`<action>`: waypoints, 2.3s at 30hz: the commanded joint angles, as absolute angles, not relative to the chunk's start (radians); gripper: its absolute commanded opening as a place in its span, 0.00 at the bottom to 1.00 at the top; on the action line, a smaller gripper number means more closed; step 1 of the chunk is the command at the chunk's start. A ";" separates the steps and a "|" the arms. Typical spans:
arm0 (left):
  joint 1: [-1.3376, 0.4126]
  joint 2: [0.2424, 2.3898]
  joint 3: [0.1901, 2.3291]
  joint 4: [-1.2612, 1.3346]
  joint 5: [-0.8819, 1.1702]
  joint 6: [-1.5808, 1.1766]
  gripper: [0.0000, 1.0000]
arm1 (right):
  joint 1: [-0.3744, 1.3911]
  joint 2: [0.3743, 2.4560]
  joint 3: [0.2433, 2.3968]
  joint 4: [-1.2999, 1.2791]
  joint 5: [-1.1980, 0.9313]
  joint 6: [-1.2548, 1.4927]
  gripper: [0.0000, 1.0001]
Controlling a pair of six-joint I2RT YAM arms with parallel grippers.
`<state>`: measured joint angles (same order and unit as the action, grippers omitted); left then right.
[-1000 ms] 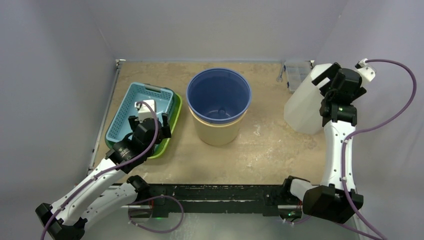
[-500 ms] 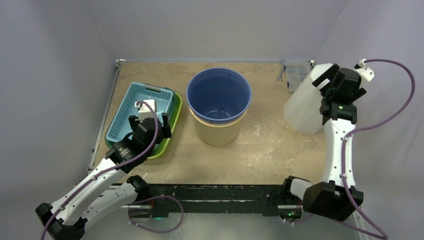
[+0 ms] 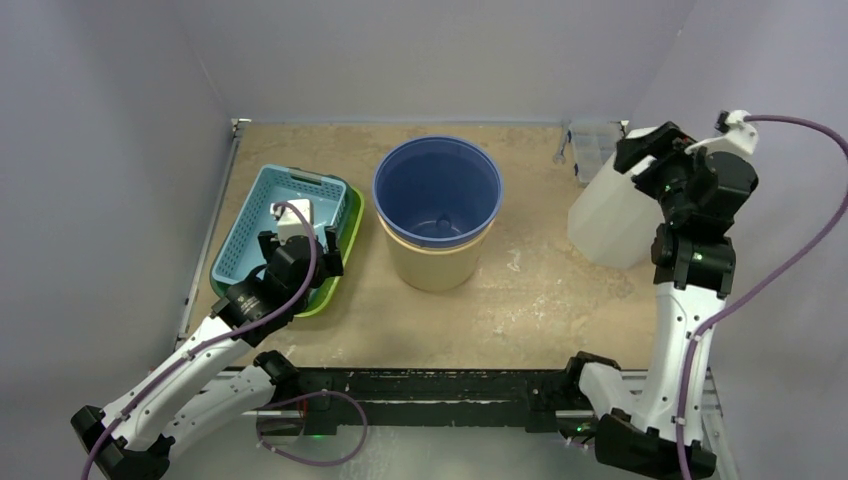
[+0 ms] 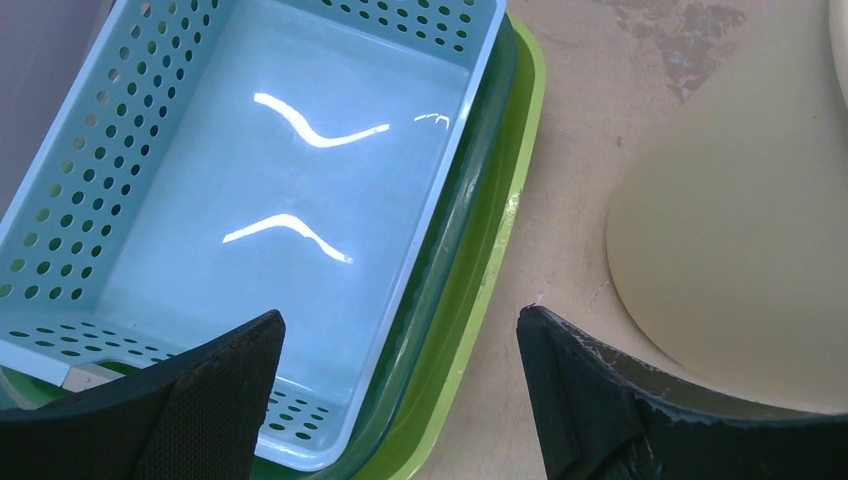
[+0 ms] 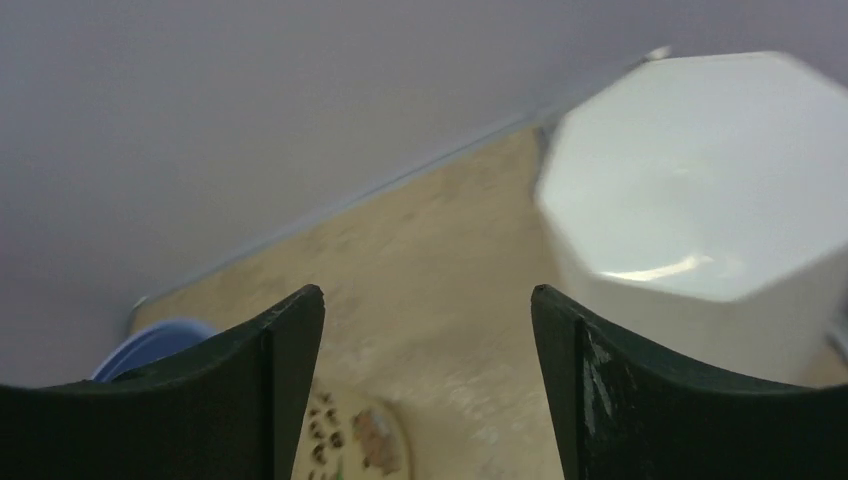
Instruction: Turn the large container upside down
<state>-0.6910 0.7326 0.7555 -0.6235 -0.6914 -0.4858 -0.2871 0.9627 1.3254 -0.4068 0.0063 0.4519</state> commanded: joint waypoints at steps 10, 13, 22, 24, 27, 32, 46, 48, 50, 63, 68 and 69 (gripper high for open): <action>-0.687 0.729 0.790 -0.611 -0.700 -0.475 0.86 | 0.246 1.231 1.405 -0.567 -0.316 0.396 0.72; -0.686 0.727 0.790 -0.612 -0.704 -0.478 0.86 | 0.290 1.237 1.411 -0.564 -0.263 0.392 0.72; -0.687 0.736 0.790 -0.611 -0.701 -0.477 0.86 | 0.357 1.309 1.438 -0.670 -0.224 0.362 0.48; -0.688 0.737 0.790 -0.612 -0.701 -0.477 0.85 | 0.374 1.316 1.448 -0.678 -0.184 0.365 0.41; -0.686 0.741 0.791 -0.611 -0.700 -0.477 0.86 | 0.391 1.315 1.459 -0.676 -0.156 0.367 0.38; -0.686 0.743 0.791 -0.615 -0.701 -0.478 0.86 | 0.399 1.321 1.493 -0.680 -0.106 0.371 0.16; -0.686 0.673 0.810 -0.634 -0.602 -0.513 0.90 | 0.399 1.220 1.433 -0.522 -0.035 0.481 0.00; -0.687 0.667 0.895 -0.684 -0.466 -0.563 0.92 | 0.400 1.222 1.428 -0.511 -0.040 0.492 0.00; -0.687 0.656 0.937 -0.668 -0.362 -0.631 0.92 | 0.399 1.223 1.407 -0.486 -0.070 0.498 0.00; -0.688 0.625 0.673 -0.192 -0.025 -0.947 0.96 | 0.399 1.189 1.318 -0.418 -0.175 0.559 0.00; -0.687 0.635 0.570 -0.018 0.030 -1.056 0.95 | 0.399 1.158 1.301 -0.431 -0.181 0.566 0.00; -0.687 0.640 0.563 -0.015 0.029 -1.063 0.95 | 0.399 1.160 1.303 -0.433 -0.192 0.563 0.00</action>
